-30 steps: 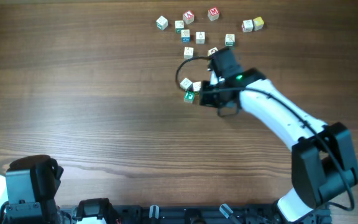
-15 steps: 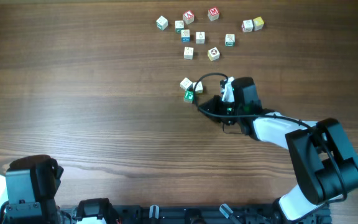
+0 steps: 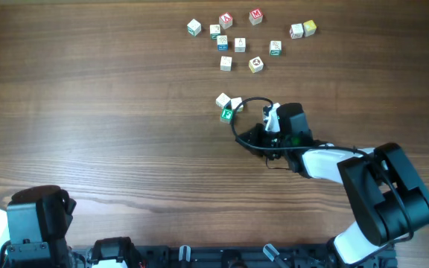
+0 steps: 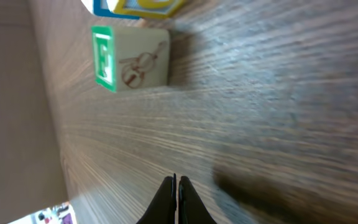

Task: Form a circle

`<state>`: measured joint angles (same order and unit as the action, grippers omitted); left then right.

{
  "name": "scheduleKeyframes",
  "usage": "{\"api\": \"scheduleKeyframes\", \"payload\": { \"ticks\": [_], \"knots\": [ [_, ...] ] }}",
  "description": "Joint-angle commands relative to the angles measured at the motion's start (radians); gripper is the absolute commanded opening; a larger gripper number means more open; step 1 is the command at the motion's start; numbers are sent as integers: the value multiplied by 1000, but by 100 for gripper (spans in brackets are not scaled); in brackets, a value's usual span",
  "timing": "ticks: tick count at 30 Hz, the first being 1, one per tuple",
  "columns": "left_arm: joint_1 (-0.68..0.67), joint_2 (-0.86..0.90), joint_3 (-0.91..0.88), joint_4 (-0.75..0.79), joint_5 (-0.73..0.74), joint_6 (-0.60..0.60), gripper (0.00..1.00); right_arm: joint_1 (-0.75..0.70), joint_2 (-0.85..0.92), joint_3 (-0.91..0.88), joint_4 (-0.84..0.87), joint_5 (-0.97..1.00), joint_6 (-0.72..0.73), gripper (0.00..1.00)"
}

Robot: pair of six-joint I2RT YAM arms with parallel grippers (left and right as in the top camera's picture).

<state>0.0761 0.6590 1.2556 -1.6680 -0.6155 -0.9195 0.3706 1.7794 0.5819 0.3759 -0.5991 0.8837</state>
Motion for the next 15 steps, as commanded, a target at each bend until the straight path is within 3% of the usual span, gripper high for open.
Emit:
{"api": "scheduleKeyframes", "payload": {
  "ticks": [1,15],
  "knots": [
    [7,-2,-1,2,-3,-12,100,21,-2,-8,12,35,36,4],
    [7,-2,-1,2,-3,-12,100,78,-1,-8,27,182,166,4]
  ]
}}
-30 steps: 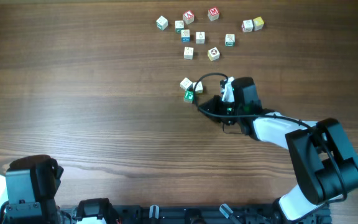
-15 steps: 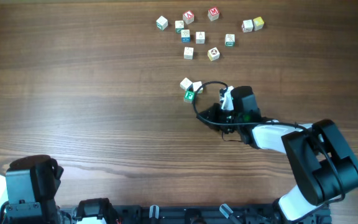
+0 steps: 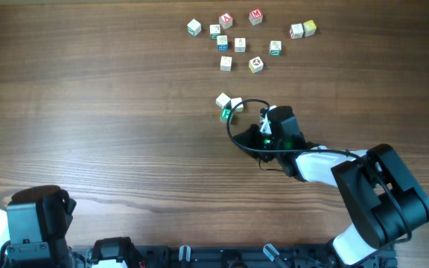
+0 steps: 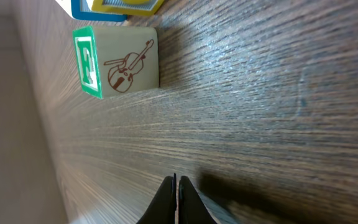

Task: Form a circle

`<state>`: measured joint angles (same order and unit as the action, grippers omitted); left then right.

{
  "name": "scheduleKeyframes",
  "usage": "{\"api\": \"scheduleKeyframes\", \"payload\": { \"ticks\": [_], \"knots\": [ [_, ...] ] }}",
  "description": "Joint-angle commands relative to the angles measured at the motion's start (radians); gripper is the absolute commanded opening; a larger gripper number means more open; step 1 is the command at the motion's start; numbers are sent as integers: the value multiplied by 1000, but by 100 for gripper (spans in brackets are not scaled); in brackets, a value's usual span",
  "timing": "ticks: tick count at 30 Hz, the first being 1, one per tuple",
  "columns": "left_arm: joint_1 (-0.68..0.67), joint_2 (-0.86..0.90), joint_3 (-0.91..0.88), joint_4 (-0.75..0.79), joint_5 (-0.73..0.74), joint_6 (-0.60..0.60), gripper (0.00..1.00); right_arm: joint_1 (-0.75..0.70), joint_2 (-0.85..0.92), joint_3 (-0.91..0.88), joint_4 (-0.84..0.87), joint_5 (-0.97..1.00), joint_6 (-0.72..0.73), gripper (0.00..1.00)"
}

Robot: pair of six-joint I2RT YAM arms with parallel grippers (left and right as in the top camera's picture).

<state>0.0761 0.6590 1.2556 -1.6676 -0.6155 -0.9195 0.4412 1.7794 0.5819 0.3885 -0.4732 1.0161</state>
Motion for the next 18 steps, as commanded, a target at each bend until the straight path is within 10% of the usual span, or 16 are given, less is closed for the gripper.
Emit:
{"api": "scheduleKeyframes", "payload": {
  "ticks": [1,18],
  "knots": [
    [7,-2,-1,2,-3,-12,100,8,-1,-8,19,60,34,4],
    [7,-2,-1,2,-3,-12,100,27,116,30,149,41,84,5]
  ]
}}
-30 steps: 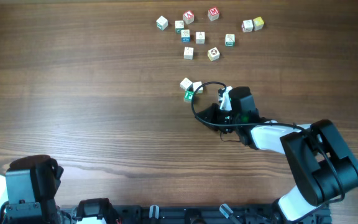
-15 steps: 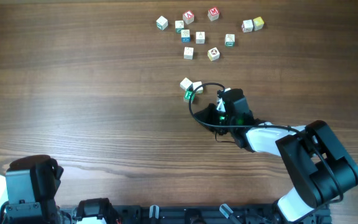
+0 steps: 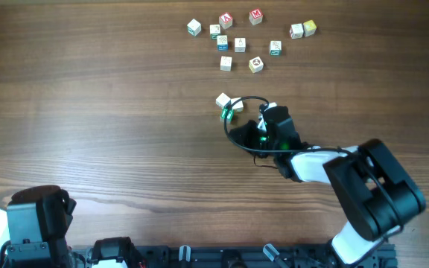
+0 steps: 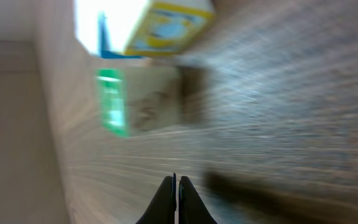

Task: Form a circle

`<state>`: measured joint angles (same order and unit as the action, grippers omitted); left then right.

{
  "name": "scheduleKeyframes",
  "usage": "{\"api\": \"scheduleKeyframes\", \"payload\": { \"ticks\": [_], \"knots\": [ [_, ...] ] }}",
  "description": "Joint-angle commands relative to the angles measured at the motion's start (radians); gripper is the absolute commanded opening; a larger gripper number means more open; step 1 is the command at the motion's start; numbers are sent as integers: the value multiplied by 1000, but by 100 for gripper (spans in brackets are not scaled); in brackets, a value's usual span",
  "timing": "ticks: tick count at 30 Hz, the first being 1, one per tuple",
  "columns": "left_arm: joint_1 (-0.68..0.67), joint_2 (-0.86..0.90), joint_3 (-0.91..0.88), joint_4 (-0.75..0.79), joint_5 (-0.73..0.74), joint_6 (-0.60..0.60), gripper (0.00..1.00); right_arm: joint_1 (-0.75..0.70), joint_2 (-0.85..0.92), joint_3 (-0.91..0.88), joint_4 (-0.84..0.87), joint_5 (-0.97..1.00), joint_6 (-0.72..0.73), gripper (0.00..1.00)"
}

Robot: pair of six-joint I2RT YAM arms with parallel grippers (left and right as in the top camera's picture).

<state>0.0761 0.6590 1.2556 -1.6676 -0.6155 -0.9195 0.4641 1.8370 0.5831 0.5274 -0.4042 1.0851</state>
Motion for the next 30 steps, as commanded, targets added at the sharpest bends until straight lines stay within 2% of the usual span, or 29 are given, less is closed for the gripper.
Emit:
{"api": "scheduleKeyframes", "payload": {
  "ticks": [1,30],
  "knots": [
    [7,-2,-1,2,-3,-12,100,4,73,40,10,-37,14,5],
    [7,-2,-1,2,-3,-12,100,4,101,72,11,-10,14,5]
  ]
}}
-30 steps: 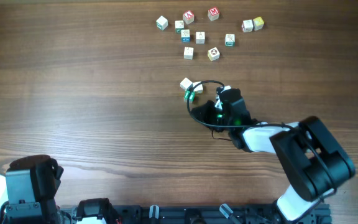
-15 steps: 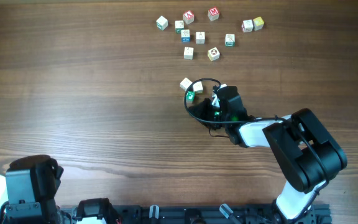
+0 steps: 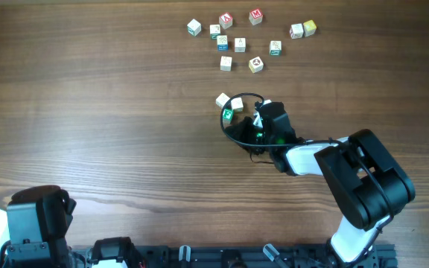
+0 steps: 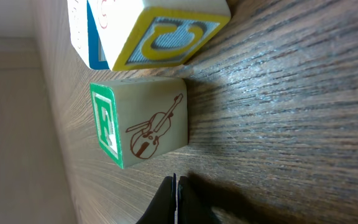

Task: Form a circle

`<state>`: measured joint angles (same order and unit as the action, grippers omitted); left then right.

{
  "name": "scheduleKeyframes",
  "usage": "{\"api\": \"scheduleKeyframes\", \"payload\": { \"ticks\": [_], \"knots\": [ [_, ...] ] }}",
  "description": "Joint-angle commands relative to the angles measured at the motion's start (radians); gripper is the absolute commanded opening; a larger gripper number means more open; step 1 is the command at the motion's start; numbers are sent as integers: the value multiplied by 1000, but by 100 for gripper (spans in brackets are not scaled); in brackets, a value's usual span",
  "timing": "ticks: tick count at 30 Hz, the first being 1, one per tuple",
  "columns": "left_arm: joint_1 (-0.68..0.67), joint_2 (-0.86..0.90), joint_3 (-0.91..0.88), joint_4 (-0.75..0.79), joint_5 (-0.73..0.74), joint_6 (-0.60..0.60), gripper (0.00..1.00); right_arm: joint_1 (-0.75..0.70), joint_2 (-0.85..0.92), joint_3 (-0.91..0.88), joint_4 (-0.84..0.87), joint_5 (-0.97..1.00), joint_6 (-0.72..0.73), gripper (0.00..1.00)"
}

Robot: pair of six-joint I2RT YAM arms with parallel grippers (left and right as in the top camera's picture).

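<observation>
Several letter blocks (image 3: pixel 240 45) lie scattered at the far middle of the table. Nearer, three blocks sit in a small cluster: a white one (image 3: pixel 223 99), a yellow-and-blue one (image 3: pixel 237 103) and a green-edged block with a violin picture (image 3: pixel 228 114). My right gripper (image 3: pixel 249 120) lies low over the wood just right of that cluster. In the right wrist view the shut fingertips (image 4: pixel 176 182) point at the violin block (image 4: pixel 145 127), a short gap away, with the yellow-and-blue block (image 4: pixel 160 31) behind it. The jaws hold nothing. My left gripper is out of view.
The right arm's black cable (image 3: pixel 233 128) loops beside the green-edged block. The left arm's base (image 3: pixel 39 219) sits folded at the near left corner. Bare wooden table (image 3: pixel 110 112) stretches to the left.
My right gripper has moved a little further left, toward the violin block, which now fills more of the wrist view. The jaws stay shut. The blocks have not visibly shifted.
The right gripper was shut and low over the table, right of the three-block cluster. At each later moment it stood slightly further left and nearer the green-edged violin block. Now its tips are just short of that block. All blocks have kept their places.
</observation>
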<state>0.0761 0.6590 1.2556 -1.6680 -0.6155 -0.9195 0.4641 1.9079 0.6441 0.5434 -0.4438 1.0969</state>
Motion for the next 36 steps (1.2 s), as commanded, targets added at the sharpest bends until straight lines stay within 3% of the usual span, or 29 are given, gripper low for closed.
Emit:
{"api": "scheduleKeyframes", "payload": {
  "ticks": [1,36],
  "knots": [
    [7,-2,-1,2,-3,-12,100,4,31,11,-5,31,3,5],
    [7,-2,-1,2,-3,-12,100,4,31,26,-5,61,2,5]
  ]
}}
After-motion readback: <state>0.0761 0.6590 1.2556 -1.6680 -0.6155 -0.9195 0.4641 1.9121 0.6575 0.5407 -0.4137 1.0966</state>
